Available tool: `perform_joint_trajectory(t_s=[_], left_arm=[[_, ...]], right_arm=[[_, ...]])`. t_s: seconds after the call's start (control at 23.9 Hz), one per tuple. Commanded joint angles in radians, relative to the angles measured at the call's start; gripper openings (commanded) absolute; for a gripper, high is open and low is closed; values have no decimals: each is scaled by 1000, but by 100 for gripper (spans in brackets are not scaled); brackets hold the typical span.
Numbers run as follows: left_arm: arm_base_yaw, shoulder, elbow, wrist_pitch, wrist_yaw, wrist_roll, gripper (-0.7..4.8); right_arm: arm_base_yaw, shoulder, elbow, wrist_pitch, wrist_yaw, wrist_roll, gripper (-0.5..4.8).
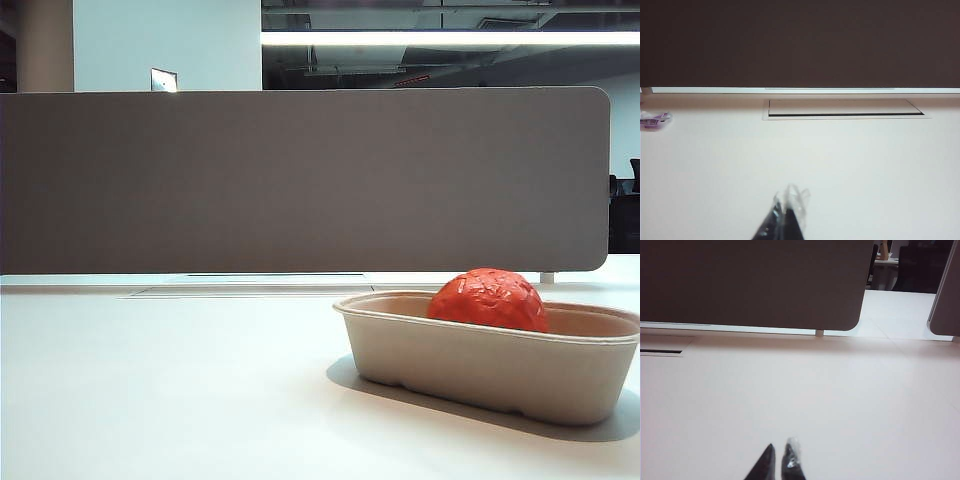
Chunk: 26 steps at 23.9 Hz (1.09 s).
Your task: Pick up the orange and place it into the paper lunchbox.
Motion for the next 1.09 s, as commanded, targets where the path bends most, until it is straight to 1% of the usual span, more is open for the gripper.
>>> perform_joint_trajectory(t_s=[0.04, 0.08, 0.17, 0.38, 1.09], left_arm=[[2, -3, -2, 11, -3, 4, -5], [2, -3, -2, 11, -3, 4, -5], [2, -3, -2, 12, -3, 4, -5], [2, -3, -2, 11, -3, 4, -5], [2, -3, -2, 11, -3, 4, -5]], right_arm=[[0, 0, -4, 17, 2, -3, 31], [0, 0, -3, 18, 9, -3, 31], [-1, 0, -3, 16, 14, -3, -8], [-1, 0, -3, -6, 58, -3, -7], [-1, 0, -3, -8, 58, -3, -7]])
